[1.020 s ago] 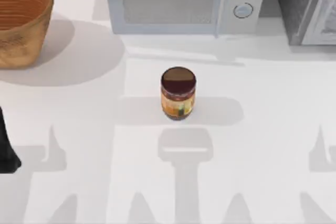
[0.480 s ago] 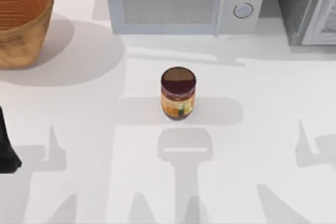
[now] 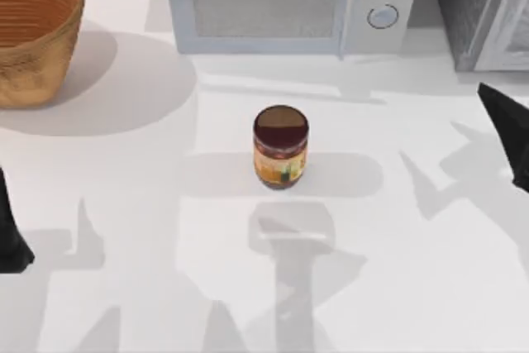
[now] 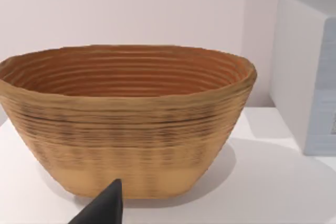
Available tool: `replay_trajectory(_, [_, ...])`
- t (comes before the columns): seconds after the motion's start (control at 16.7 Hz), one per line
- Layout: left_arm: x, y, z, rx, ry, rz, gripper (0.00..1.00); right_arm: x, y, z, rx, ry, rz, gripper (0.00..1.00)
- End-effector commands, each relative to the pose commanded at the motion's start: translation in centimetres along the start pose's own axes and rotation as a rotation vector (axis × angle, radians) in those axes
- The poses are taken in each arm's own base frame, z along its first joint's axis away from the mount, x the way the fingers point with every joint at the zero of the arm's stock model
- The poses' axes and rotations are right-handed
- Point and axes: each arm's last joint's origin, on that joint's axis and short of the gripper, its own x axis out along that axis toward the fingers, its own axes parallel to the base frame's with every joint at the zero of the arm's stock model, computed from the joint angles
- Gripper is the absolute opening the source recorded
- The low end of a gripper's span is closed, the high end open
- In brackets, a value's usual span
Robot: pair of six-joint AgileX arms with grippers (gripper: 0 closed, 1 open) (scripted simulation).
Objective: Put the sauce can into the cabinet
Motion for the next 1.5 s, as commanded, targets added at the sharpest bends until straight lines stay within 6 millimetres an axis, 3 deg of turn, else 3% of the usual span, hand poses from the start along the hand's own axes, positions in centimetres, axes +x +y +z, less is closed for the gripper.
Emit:
replay_trajectory(0.18, [0.0, 0.0, 0.0, 0.0, 0.0, 0.0, 1.0, 5.2, -1.7, 0.1, -0.02, 0.029, 0.177, 1.0])
replay_trajectory(0.36, [0.0, 0.0, 0.0, 0.0, 0.0, 0.0, 1.0, 10.8, -3.4, -1.9, -0.041, 0.05, 0.353, 1.0])
replay_trajectory(0.6, [0.0, 0.0, 0.0, 0.0, 0.0, 0.0, 1.0, 17.4, -4.7, -7.3, -0.068, 0.056, 0.581, 1.0])
replay_trajectory(0.78, [0.0, 0.0, 0.0, 0.0, 0.0, 0.0, 1.0, 20.9, -4.7, -12.2, -0.086, 0.04, 0.741, 1.0])
replay_trajectory(0.96, [0.0, 0.0, 0.0, 0.0, 0.0, 0.0, 1.0, 23.0, -4.0, -16.3, -0.1, 0.016, 0.871, 1.0])
replay_trajectory(1.08, [0.0, 0.0, 0.0, 0.0, 0.0, 0.0, 1.0, 23.7, -3.5, -17.9, -0.107, 0.004, 0.924, 1.0])
replay_trajectory(1.5, [0.0, 0.0, 0.0, 0.0, 0.0, 0.0, 1.0, 23.8, -3.5, -18.5, -0.104, 0.002, 0.939, 1.0])
